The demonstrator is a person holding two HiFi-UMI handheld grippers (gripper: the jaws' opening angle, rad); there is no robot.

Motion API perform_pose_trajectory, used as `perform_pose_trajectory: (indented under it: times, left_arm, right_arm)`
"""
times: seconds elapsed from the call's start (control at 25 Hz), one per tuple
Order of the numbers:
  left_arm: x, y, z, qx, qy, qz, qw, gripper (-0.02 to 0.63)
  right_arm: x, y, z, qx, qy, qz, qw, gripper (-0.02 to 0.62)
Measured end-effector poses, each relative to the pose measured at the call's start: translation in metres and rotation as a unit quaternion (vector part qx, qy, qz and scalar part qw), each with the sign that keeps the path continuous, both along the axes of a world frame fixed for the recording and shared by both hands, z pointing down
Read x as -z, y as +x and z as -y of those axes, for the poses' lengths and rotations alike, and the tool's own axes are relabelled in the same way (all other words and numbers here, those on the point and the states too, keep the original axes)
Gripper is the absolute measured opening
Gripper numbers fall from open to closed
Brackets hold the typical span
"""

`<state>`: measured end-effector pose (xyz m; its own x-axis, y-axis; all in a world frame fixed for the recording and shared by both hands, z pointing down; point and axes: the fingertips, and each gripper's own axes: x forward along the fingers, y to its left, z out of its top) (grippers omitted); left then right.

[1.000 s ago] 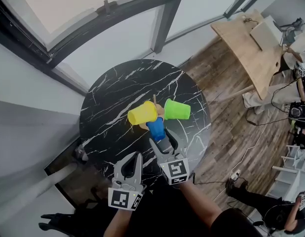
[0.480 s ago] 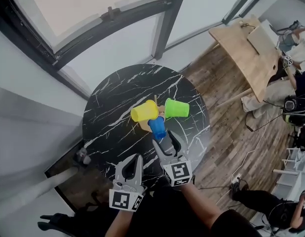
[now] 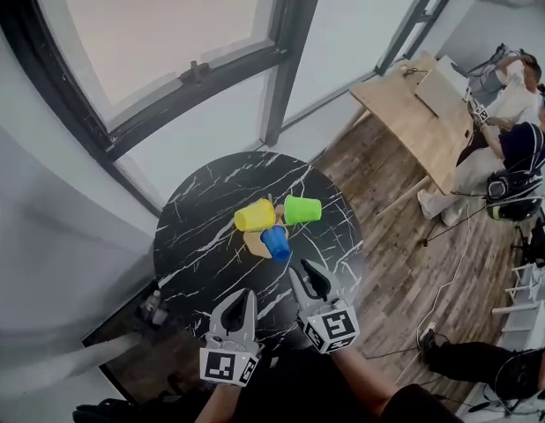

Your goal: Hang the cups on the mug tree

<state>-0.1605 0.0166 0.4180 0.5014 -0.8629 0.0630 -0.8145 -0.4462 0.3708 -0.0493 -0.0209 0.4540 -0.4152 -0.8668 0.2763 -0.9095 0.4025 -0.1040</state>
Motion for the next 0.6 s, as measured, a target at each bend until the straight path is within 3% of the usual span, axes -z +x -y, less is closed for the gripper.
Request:
perform_pose_trajectory:
  times: [0.2,0.6]
  left_arm:
    - [0.012,0.005,-0.013,-0.021,0.012,0.006,0.9997,0.000]
    - [0.014,0.021,-0.039,-0.008,0.007,0.029,0.9995,0.002]
  right_arm:
    - [0.014,0.009,-0.022,-0.019,-0.012,0.011,1.000,0.003]
    - [0.022,0.020,-0.057,0.013,-0.025,0.038,0.999,0.003]
